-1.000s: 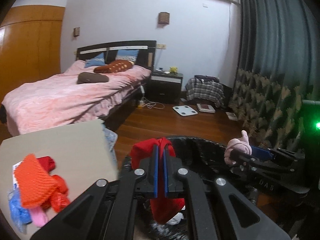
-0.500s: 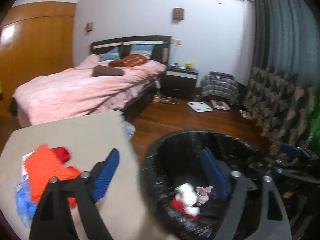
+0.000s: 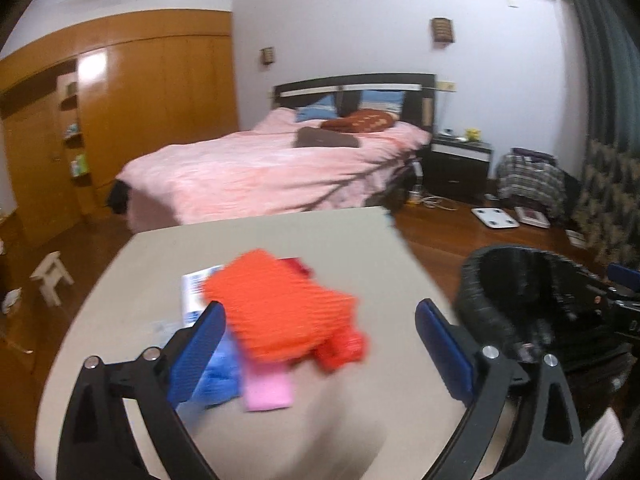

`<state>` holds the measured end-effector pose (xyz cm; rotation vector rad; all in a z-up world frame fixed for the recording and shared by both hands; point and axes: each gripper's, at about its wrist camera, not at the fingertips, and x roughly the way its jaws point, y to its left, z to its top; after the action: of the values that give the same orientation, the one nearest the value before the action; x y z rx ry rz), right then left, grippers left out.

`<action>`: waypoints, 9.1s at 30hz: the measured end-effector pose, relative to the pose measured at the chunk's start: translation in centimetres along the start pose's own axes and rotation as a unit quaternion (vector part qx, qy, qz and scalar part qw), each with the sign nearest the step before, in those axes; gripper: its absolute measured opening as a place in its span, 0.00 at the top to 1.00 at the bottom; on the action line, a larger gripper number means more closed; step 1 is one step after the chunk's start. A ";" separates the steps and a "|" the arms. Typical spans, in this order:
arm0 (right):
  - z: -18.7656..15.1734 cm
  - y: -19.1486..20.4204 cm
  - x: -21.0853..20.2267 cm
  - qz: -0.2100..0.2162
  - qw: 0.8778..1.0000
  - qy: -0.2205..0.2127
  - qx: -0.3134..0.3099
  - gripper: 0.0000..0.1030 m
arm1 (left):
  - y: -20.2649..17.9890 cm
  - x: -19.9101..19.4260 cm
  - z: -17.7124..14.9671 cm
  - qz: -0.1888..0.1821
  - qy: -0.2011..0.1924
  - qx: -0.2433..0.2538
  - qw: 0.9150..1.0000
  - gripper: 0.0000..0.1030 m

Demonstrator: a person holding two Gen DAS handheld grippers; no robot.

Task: Collect trash
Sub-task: 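Grasp the orange mesh net with the right tool while the left tool grasps the blue bag, then carry the orange net and blue bag over the bin and release both, then grasp the grey cloth with the left tool while the right tool grasps the red plastic bag, then carry the grey cloth and red plastic bag over the bin and open both tools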

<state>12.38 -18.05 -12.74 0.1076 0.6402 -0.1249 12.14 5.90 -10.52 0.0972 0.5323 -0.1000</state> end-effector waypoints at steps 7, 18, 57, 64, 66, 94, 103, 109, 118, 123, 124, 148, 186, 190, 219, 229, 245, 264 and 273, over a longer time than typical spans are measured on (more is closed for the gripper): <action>0.1 6.9 1.3 0.059 0.997 0.003 -0.051 0.05 | 5.6 0.1 -1.1 0.059 0.009 -0.029 0.998 0.09; 0.3 14.0 4.2 0.104 0.990 0.009 -0.099 0.05 | 10.8 1.8 -2.8 0.103 0.032 -0.061 0.992 0.16; 0.0 19.0 6.4 0.218 0.967 0.071 -0.112 0.87 | 12.4 2.1 -4.1 0.111 0.030 -0.063 0.991 0.16; -0.9 16.9 5.7 0.192 0.973 0.075 -0.105 0.87 | 9.9 3.3 -4.6 0.071 0.050 -0.046 0.995 0.33; -1.0 16.5 5.8 0.189 0.973 0.079 -0.103 0.87 | 9.3 3.9 -4.7 0.060 0.059 -0.043 0.996 0.39; -1.0 15.9 5.5 0.195 0.972 0.080 -0.103 0.87 | 7.5 0.9 -3.9 0.049 0.040 -0.034 0.997 0.98; 0.1 15.5 3.8 0.205 0.971 0.057 -0.105 0.87 | 7.7 -0.1 -2.9 0.050 0.034 -0.044 0.997 0.98; 1.4 15.0 2.0 0.213 0.972 0.031 -0.097 0.88 | 7.1 -0.9 -1.5 0.048 0.021 -0.042 0.998 0.98; 3.2 12.3 -0.8 0.192 0.978 -0.008 -0.082 0.88 | 4.1 -1.7 0.9 0.018 -0.003 -0.025 1.000 0.98; 3.8 9.2 -1.8 0.154 0.986 -0.019 -0.061 0.88 | 1.6 -1.5 2.2 -0.010 -0.010 -0.014 1.000 0.98; 3.9 8.8 -2.0 0.150 0.987 -0.020 -0.058 0.88 | 0.8 -1.3 2.4 -0.019 -0.012 -0.009 1.000 0.98; 0.7 -10.6 -4.0 -0.050 0.997 -0.016 0.059 0.88 | -19.8 1.4 4.3 -0.214 0.000 0.067 0.975 0.98; 0.7 2.2 0.6 0.043 0.999 -0.008 -0.032 0.06 | 5.1 1.3 -0.7 0.041 0.012 -0.043 0.998 0.10; 0.8 6.3 1.3 0.069 0.996 -0.002 -0.057 0.06 | 7.8 1.5 -1.4 0.070 0.017 -0.056 0.996 0.10; 0.1 17.4 9.4 0.091 0.990 0.028 -0.102 0.06 | 14.5 8.4 -5.1 0.072 0.115 -0.102 0.986 0.40; 0.2 17.8 10.5 0.091 0.989 0.036 -0.107 0.06 | 14.0 7.8 -4.9 0.055 0.096 -0.105 0.988 0.68; -0.5 19.1 12.7 0.102 0.984 0.080 -0.118 0.18 | 14.5 6.6 -5.4 0.081 0.085 -0.106 0.987 0.68; -1.5 19.0 12.0 0.144 0.979 0.099 -0.102 0.70 | 14.0 6.6 -5.5 0.092 0.081 -0.096 0.988 0.68; -0.7 17.8 10.7 0.140 0.982 0.083 -0.097 0.70 | 13.5 6.3 -5.4 0.097 0.083 -0.094 0.987 0.68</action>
<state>23.11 -1.25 -18.67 0.0185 0.7933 0.2207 16.45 19.46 -17.42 -0.0278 0.6941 0.1491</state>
